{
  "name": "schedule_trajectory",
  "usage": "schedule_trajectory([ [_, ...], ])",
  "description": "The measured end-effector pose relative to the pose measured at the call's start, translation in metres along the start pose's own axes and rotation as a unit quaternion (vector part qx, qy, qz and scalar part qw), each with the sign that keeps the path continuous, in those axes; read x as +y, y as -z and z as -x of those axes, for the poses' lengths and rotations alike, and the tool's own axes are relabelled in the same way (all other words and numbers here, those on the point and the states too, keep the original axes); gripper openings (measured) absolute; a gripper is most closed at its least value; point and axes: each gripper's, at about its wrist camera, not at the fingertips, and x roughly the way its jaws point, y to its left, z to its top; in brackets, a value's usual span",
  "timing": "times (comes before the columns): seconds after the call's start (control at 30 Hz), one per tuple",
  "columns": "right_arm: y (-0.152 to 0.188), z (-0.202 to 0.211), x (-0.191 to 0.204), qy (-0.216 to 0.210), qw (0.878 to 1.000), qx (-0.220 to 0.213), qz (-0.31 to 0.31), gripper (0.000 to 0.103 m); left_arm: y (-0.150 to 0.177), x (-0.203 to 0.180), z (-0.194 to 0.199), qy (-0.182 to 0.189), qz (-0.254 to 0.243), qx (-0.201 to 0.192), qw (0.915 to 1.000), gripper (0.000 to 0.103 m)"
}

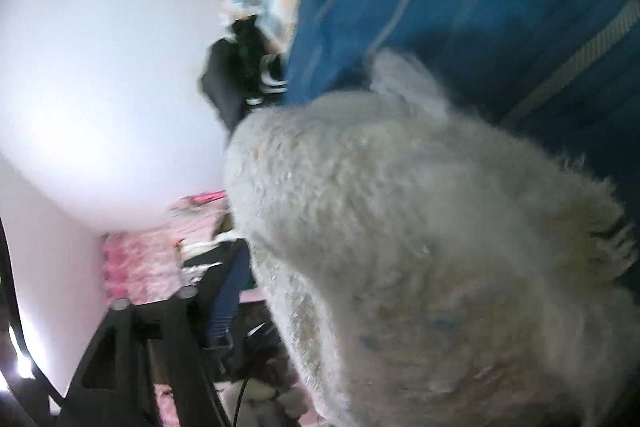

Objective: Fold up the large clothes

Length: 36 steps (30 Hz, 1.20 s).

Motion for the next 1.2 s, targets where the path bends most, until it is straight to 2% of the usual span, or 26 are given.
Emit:
schedule_trajectory([
  [0.13,-0.009,-0.021,0.005,0.008,1.000,0.023,0.011,0.079,0.001,0.000,-0.001,-0.001,-0.008,-0.009,0.9999,0.103],
  [0.2,-0.018,-0.034,0.016,0.014,0.999,0.030,0.024,0.063,-0.001,0.001,-0.003,-0.002,-0.010,-0.011,0.9999,0.103],
  [0.23,-0.019,-0.037,0.021,0.024,0.999,0.031,0.034,0.039,-0.002,0.003,-0.004,-0.001,-0.010,-0.010,0.9999,0.103],
  [0.27,-0.021,-0.042,0.027,0.029,0.998,0.031,0.043,0.031,-0.004,0.004,-0.005,0.002,-0.012,-0.009,0.9999,0.103],
  [0.33,-0.024,-0.047,0.040,0.027,0.998,0.024,0.050,0.025,-0.007,0.005,-0.005,0.005,-0.015,-0.008,0.9998,0.103],
  [0.53,-0.011,-0.043,0.102,0.043,0.995,0.009,0.088,0.022,-0.019,-0.007,-0.007,0.018,-0.022,-0.028,0.9992,0.103],
  [0.73,0.010,-0.028,0.177,0.081,0.982,-0.002,0.170,0.022,-0.049,-0.040,-0.008,0.073,-0.034,-0.053,0.9953,0.103],
  [0.8,0.018,-0.037,0.209,0.116,0.970,0.001,0.214,0.022,-0.054,-0.037,-0.005,0.084,-0.028,-0.048,0.9949,0.102],
  [0.87,0.035,-0.040,0.231,0.147,0.957,0.006,0.252,0.022,-0.054,-0.016,0.005,0.101,0.000,-0.045,0.9939,0.101],
  [0.97,0.071,-0.062,0.268,0.179,0.934,0.028,0.309,0.022,-0.032,0.062,0.029,0.128,0.103,-0.045,0.9854,0.101],
  [1.07,0.126,-0.111,0.299,0.211,0.896,0.069,0.384,0.022,0.011,0.143,0.046,0.118,0.195,-0.043,0.9728,0.101],
  [1.13,0.174,-0.153,0.302,0.229,0.866,0.107,0.432,0.022,0.050,0.196,0.052,0.089,0.244,-0.037,0.9649,0.101],
  [1.2,0.217,-0.195,0.298,0.245,0.835,0.143,0.471,0.022,0.086,0.236,0.054,0.048,0.272,-0.029,0.9606,0.101],
])
